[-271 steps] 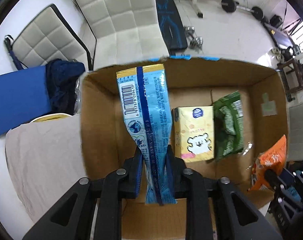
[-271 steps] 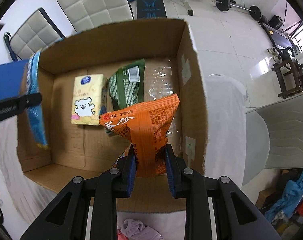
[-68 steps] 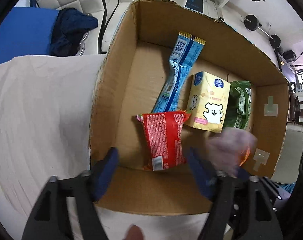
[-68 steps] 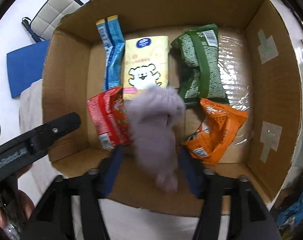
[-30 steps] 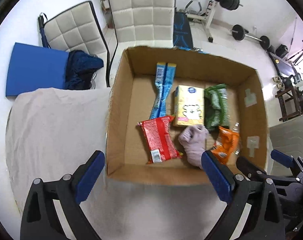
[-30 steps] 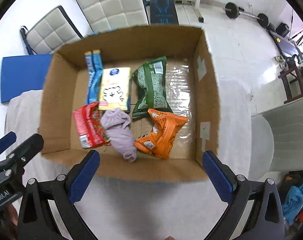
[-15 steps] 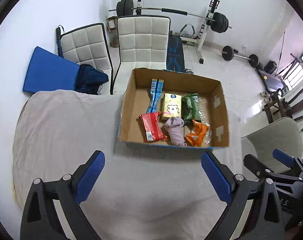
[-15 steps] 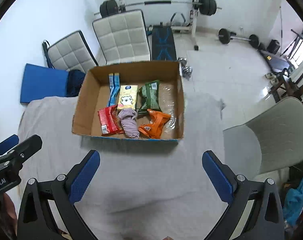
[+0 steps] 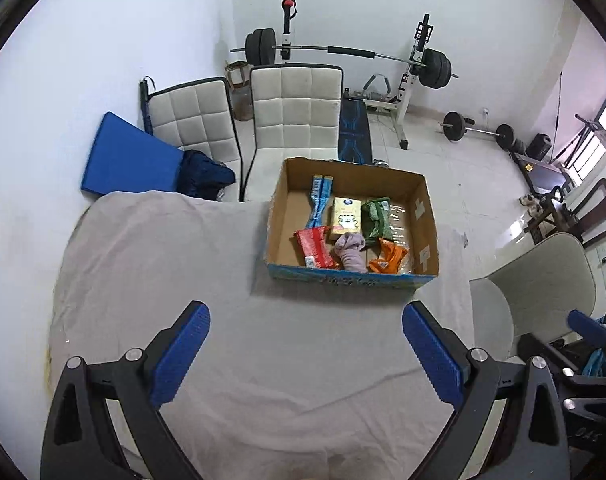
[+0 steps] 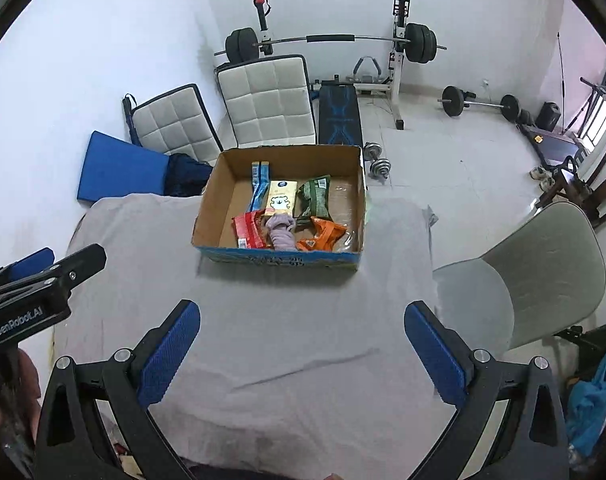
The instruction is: Organize soft objects
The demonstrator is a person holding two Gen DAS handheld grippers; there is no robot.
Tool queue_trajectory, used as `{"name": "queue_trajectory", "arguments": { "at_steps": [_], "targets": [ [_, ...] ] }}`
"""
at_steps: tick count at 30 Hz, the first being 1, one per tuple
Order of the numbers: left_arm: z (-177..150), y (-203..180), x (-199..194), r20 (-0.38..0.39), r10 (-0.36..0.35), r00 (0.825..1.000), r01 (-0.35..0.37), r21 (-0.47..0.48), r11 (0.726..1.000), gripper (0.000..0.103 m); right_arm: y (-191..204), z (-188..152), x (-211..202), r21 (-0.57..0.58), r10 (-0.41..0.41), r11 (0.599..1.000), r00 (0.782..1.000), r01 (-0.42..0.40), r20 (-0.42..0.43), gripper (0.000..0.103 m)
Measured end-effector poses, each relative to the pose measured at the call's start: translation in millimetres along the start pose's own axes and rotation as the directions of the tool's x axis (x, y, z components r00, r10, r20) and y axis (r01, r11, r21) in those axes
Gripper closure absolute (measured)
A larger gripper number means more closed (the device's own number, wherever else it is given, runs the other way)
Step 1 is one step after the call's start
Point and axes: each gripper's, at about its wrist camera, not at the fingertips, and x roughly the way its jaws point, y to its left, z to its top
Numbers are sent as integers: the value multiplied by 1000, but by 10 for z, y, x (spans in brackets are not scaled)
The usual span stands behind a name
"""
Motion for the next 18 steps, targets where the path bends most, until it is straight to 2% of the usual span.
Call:
{"name": "queue_trajectory", "arguments": {
  "at_steps": [6, 10, 18],
  "targets": [
    [-101, 2, -256, 37, -6, 999, 6, 2, 1000, 4, 31, -126, -307, -7, 8, 1000, 1000, -8, 23, 0],
    [-96, -33, -350, 67, -12, 998, 11, 17, 1000, 4, 28, -113, -413, -5, -20, 1000, 998, 21, 52, 0],
    [-13, -45, -276, 111, 24, 994, -24, 0, 1000, 4, 2, 106, -329, 13, -70, 998, 992, 69, 107, 0]
  ]
}}
